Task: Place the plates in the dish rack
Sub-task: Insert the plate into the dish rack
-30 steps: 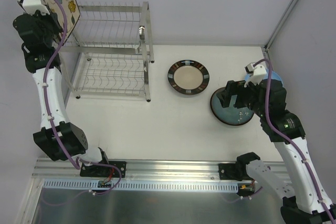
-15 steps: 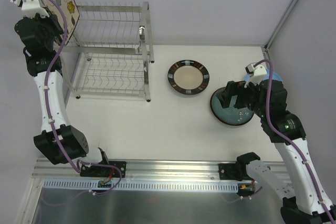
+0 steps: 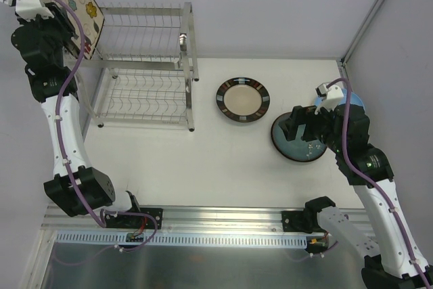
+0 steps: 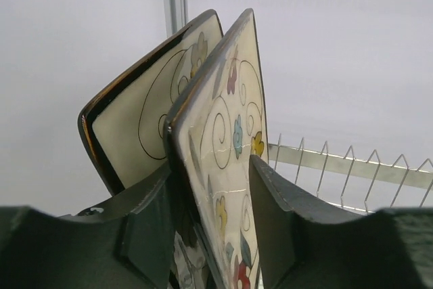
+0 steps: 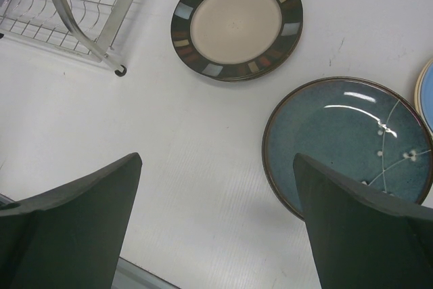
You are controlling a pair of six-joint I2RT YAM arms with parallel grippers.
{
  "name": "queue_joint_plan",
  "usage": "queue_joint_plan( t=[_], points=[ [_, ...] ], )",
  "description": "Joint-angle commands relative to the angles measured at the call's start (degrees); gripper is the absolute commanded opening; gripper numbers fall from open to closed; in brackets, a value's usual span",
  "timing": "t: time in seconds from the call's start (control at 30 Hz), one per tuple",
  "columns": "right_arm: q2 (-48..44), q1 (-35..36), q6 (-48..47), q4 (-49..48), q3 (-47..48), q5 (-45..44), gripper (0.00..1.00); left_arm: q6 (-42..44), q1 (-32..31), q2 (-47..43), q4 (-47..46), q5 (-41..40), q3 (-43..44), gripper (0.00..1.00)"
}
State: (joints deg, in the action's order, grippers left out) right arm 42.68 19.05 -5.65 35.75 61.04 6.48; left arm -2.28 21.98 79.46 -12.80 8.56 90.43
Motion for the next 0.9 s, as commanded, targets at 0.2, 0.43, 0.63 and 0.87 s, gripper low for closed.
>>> queue_joint_plan(
  t=[0.2, 0.43, 0.63, 0.87],
  points=[
    [-0.93, -0.42, -1.12, -2.08, -0.04, 0.64, 1.0, -1.41, 0.0, -2.91, -4.78, 1.2, 1.15, 0.54],
    [-1.02, -0.42, -0.94, -2.09, -0.04, 0.81, 1.0, -1.67, -0.09, -3.79, -3.99, 0.85, 1.41, 0.68],
    [-1.19, -0.42, -0.94, -2.08, 0.05, 1.08, 1.0, -3.07, 0.0, -5.1, -2.5, -0.38, 1.41, 0.81],
    [-1.1, -0.5, -0.68, -2.17, 0.4, 1.34, 1.0, -6.14, -0.01, -8.09, -1.79, -0.38, -0.78, 0.91]
  ],
)
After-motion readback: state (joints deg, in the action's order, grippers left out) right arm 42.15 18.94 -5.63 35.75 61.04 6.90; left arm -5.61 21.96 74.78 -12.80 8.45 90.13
